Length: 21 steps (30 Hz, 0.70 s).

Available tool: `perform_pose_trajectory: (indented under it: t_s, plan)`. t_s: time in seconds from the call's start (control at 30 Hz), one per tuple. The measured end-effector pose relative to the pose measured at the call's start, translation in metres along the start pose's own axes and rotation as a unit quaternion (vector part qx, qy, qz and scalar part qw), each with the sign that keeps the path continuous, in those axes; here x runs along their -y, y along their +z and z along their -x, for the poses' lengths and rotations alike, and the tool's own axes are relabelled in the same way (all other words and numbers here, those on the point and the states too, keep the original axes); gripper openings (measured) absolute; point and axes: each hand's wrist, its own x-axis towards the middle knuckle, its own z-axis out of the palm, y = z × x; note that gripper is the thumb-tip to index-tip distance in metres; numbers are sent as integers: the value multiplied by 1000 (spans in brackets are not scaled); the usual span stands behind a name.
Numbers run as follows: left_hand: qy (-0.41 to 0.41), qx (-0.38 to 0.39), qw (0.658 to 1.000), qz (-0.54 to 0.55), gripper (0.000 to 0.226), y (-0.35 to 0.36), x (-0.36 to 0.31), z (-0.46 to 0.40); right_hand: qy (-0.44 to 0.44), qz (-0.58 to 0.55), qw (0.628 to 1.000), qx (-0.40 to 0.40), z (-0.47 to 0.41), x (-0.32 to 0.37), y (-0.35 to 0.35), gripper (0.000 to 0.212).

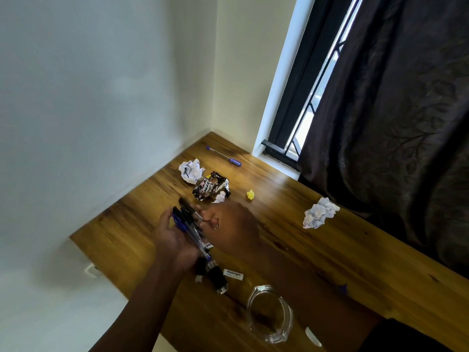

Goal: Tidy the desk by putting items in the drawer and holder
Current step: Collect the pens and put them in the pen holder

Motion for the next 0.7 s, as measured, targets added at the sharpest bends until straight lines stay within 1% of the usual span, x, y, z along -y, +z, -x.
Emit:
perform_pose_trajectory:
  t_s: [0.07, 0.1, 0.2, 0.27, 0.33, 0.4, 0.6, 0.7]
  plan:
    - [5, 20, 1000, -18, 57, 2, 0, -4, -4, 31, 1000, 5, -2, 4, 10, 16]
    - [0, 25, 1000, -17, 56, 3, 0, -6, -12, 40, 999, 5, -3, 7, 13, 16]
    - [-8, 5, 1000, -30, 40, 6, -5, -15, -33, 34, 999, 6, -4, 11, 19, 23]
    - [-5, 2, 999, -39, 26, 9, -7, -18, -30, 37, 999, -12, -8, 11, 18, 33]
    - [-3, -5, 1000, -31, 18, 10, -9, -19, -22, 36, 999, -25, -20, 3, 14, 37]
    - [-2, -17, 999, -33, 20, 11, -11, -18, -15, 40, 999, -18, -38, -6, 3, 34]
    - [3, -53, 998, -16, 16, 4, -22, -18, 73, 119, 990, -33, -117, -62, 0, 15]
    - [4, -57, 998, -25, 16, 3, -27, -16, 123, 140, 982, -18, -154, -90, -2, 17]
